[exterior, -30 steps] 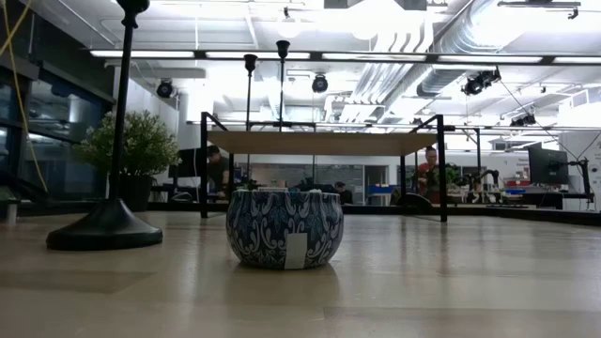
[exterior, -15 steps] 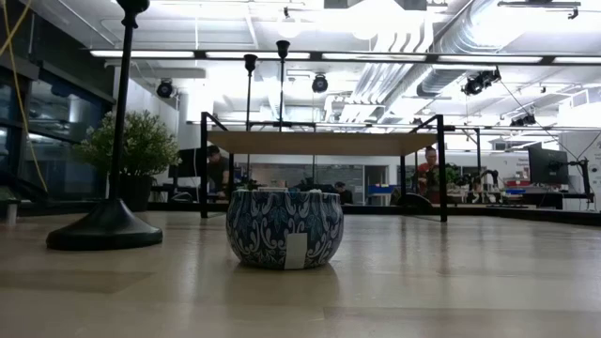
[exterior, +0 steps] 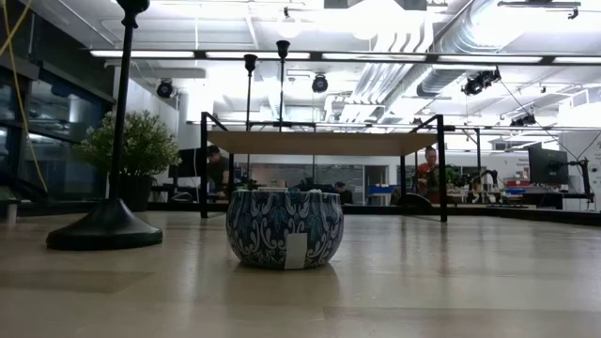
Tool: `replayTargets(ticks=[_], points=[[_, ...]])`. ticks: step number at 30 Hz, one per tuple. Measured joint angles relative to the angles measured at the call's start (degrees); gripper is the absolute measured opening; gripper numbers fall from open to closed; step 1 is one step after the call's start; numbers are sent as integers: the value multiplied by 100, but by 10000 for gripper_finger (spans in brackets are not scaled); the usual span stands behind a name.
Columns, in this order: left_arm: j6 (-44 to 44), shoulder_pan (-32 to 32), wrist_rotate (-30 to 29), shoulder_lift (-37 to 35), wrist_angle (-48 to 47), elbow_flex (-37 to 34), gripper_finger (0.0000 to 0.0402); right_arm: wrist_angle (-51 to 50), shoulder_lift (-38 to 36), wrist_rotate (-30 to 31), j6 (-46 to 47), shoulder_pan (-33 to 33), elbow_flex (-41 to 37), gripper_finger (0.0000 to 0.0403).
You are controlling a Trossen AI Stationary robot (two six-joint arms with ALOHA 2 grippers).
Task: Pick & Place candle stick holders
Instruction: Put the black candle holder on the shelf
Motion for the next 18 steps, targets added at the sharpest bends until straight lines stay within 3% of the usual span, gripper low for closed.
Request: replayTargets(ticks=[10,18], points=[[1247,833,142,-361,-3,18,0,0,0,0,2,1,0,208],[2569,1902,171,-759,0,18,0,0,0,0,7,2,0,208]])
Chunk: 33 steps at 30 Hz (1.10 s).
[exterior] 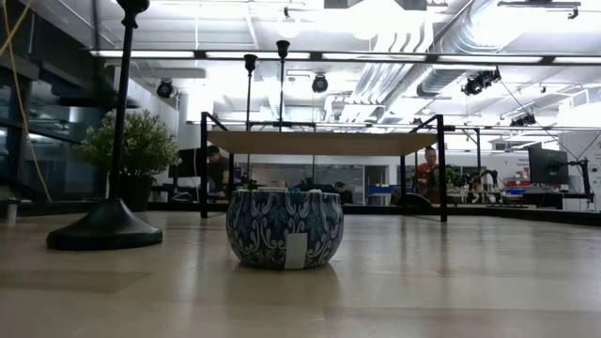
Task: Pick & Place candle stick holders
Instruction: Put the black candle holder on the shelf
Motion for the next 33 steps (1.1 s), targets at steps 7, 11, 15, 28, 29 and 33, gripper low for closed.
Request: replayTargets(ticks=[7,11,15,28,29,33], points=[[1158,1124,210,-276,0,-2,0,0,0,24,0,0,0,208],[1787,1695,545,-379,2,-4,0,0,0,35,-2,0,0,208],[2409,2178,779,-416,-2,173,0,0,0,154,9,-1,0,208],[4395,4201,1522,-282,8,1101,0,4,0,447,61,-1,0,208],[4566,4367,1615,-203,18,1172,0,4,0,454,90,-1,0,208],[5242,4953,2011,171,132,1509,0,4,0,479,140,-2,0,208]])
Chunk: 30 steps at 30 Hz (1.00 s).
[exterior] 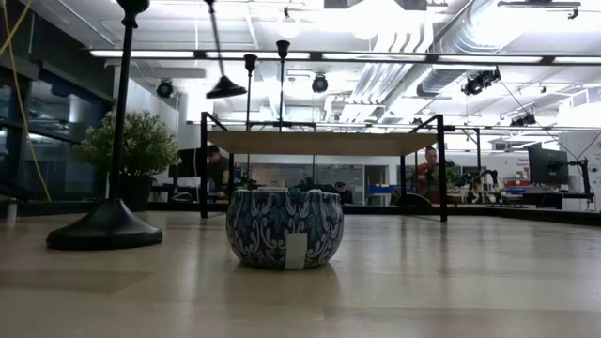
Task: Pick & Place candle stick holders
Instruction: Put the black candle holder on the shelf
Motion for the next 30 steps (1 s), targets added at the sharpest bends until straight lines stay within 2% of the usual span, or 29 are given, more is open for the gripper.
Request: replayTargets(ticks=[9,16,26,30], points=[[1034,1057,543,889,34,711,0,0,0,31,150,0,0,208],[1433,1633,822,1318,8,803,0,0,0,127,157,2,0,208],[1601,2131,1070,1405,-155,803,0,0,0,153,135,2,0,208],[1652,2343,1376,1405,-133,803,0,-2,0,173,82,2,0,208]])
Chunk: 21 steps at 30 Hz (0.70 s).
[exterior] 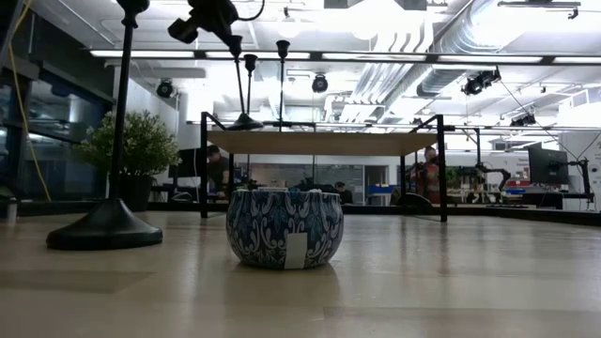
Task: Pick & Place candle stick holders
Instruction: Put the black candle holder on the shelf
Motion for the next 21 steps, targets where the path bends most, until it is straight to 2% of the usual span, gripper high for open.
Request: replayTargets(ticks=[9,17,21], points=[[-52,110,161,11,3,0,0,0,-2,0,-119,0,0,208],[-233,115,-246,11,5,0,0,0,0,0,-132,-1,0,208],[-262,113,-260,11,5,0,0,0,0,0,-167,0,0,208]])
